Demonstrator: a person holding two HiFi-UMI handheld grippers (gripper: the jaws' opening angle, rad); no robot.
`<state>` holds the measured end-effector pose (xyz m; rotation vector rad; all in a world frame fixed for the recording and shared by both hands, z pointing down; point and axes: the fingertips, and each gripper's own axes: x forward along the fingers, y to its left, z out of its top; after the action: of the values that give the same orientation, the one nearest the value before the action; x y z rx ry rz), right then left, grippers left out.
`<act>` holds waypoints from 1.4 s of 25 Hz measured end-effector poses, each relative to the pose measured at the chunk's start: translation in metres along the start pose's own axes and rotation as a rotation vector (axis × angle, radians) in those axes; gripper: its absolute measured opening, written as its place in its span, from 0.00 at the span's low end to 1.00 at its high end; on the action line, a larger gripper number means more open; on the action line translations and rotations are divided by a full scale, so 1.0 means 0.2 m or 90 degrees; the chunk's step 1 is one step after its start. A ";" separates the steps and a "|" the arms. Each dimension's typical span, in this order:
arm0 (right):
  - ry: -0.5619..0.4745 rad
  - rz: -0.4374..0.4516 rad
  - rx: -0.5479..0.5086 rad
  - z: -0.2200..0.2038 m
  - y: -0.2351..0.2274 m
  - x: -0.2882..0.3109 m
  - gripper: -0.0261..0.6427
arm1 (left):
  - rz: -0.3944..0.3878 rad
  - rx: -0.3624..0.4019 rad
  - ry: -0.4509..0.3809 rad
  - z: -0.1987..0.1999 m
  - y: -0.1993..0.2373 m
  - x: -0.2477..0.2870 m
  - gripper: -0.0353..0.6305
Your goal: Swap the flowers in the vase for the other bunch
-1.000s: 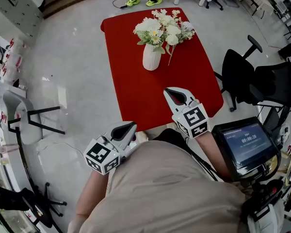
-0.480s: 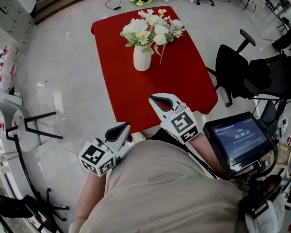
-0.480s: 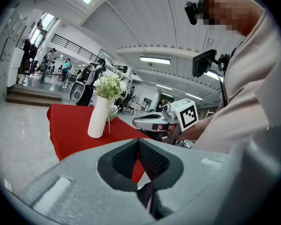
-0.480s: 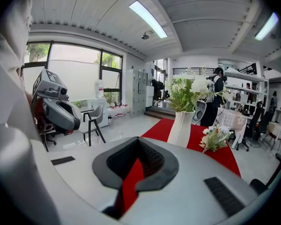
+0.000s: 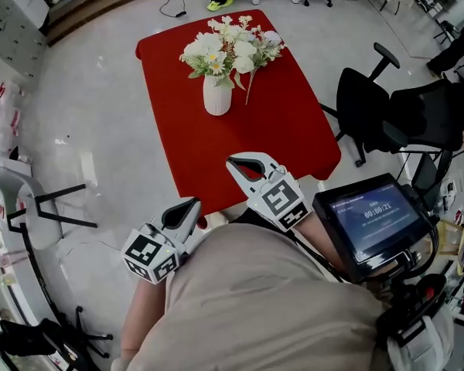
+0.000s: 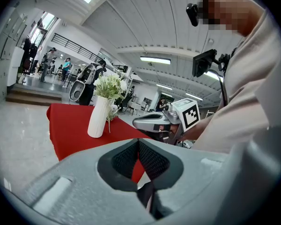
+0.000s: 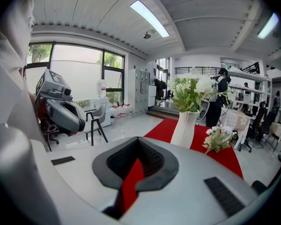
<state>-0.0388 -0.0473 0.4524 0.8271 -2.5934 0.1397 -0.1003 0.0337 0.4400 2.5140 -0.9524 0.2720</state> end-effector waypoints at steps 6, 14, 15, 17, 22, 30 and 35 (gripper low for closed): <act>0.003 0.005 -0.004 0.00 0.01 0.00 0.06 | 0.000 -0.001 0.000 0.00 0.00 0.01 0.06; 0.004 0.008 -0.006 0.00 0.02 0.00 0.06 | -0.002 -0.003 -0.001 -0.01 0.01 0.01 0.06; 0.004 0.008 -0.007 0.00 0.02 0.00 0.06 | -0.002 -0.003 -0.002 -0.01 0.01 0.01 0.06; 0.003 0.008 -0.008 0.00 0.03 0.00 0.06 | -0.002 -0.003 -0.002 -0.01 0.01 0.01 0.06; 0.005 0.010 -0.008 0.00 0.03 0.00 0.06 | -0.001 -0.003 -0.003 -0.01 0.01 0.01 0.06; 0.009 0.015 -0.011 -0.01 0.04 0.01 0.06 | -0.002 -0.003 -0.003 -0.01 0.01 0.01 0.06; 0.008 0.016 -0.012 0.00 0.05 0.01 0.06 | -0.002 -0.004 -0.003 -0.01 0.01 0.01 0.06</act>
<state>-0.0457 -0.0402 0.4544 0.7855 -2.5895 0.1264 -0.1008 0.0316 0.4425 2.5116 -0.9491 0.2619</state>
